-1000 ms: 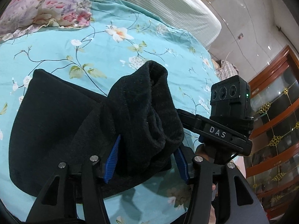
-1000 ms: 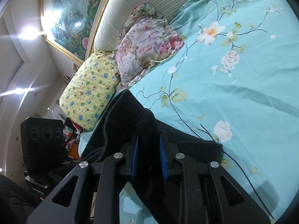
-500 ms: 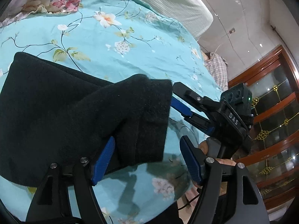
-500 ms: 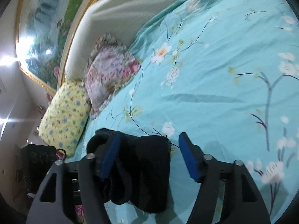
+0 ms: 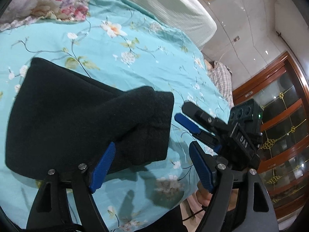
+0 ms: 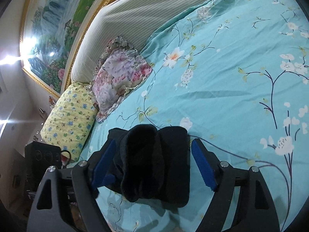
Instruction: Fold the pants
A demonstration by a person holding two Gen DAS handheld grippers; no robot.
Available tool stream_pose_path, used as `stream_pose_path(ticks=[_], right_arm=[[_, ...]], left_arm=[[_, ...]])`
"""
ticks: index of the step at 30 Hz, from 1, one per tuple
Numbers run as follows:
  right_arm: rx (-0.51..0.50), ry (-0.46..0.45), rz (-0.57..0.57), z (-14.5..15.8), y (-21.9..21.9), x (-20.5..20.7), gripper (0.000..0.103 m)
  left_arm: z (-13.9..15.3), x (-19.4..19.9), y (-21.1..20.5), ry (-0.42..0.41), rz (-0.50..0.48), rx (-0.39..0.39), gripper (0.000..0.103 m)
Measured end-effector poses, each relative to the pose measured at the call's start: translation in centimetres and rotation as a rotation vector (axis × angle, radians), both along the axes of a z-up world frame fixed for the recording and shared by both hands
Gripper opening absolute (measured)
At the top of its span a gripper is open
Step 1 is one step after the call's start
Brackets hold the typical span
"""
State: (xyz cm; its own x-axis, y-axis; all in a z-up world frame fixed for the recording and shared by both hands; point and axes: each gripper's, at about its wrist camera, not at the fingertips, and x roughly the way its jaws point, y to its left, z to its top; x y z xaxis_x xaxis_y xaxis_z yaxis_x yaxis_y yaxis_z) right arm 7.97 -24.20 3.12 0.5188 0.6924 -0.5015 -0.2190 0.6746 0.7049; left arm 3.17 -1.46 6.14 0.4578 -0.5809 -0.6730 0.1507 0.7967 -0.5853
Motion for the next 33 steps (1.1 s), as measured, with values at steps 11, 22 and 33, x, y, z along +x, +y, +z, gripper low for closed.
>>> stream_pose_path(ticks=[11, 22, 33], right_arm=[[-0.078, -0.013, -0.017, 0.6, 1.8, -2.0, 0.087], [-0.113, 0.017, -0.011, -0.2, 3.2, -2.6, 0.089], [-0.095, 0.057, 0.001, -1.2, 3.9, -2.5, 0.089]], left_arm=[[0.3, -0.6, 4.8, -0.018, 0.137, 0.025, 0.082], [-0.9, -1.9, 10.3, -0.007, 0.285, 0.101, 0.082], [-2.0, -1.8, 12.4, 0.012, 0.321, 0.122, 0.082]])
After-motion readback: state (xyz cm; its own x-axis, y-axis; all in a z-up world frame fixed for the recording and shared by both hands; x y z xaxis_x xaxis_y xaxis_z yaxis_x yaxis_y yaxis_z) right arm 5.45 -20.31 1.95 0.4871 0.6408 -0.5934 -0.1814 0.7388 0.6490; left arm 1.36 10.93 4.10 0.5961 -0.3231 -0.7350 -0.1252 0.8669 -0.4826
